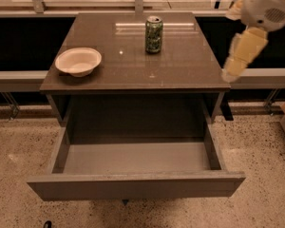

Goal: Place green can into top drawer

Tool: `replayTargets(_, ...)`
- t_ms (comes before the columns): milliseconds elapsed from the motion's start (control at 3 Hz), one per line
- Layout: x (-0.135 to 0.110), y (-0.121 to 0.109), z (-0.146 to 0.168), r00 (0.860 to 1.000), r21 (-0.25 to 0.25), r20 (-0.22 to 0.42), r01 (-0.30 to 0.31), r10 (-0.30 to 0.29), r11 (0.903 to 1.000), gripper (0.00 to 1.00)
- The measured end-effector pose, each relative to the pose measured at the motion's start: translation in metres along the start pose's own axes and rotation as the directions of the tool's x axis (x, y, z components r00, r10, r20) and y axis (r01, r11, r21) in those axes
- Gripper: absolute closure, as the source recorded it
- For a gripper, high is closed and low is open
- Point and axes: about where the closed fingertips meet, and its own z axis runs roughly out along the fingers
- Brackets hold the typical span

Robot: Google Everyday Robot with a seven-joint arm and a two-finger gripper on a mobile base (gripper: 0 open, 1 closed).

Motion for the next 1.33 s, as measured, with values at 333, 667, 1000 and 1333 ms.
replayTargets(333,-0.022,-0.069,0.037,0.992,0.058,0.125,0.013,-0.020,0.9983,0.00)
replayTargets(667,-0.033,-0.119,0.056,0.962,0.150,0.269,-0.095,0.052,0.9841,0.00)
replayTargets(1000,-0.041,-0.140,0.059,0.948,0.211,0.313,-0.135,0.064,0.9683,0.00)
replayTargets(1333,-0.041,-0.140,0.059,0.947,0.210,0.314,-0.135,0.064,0.9683,0.00)
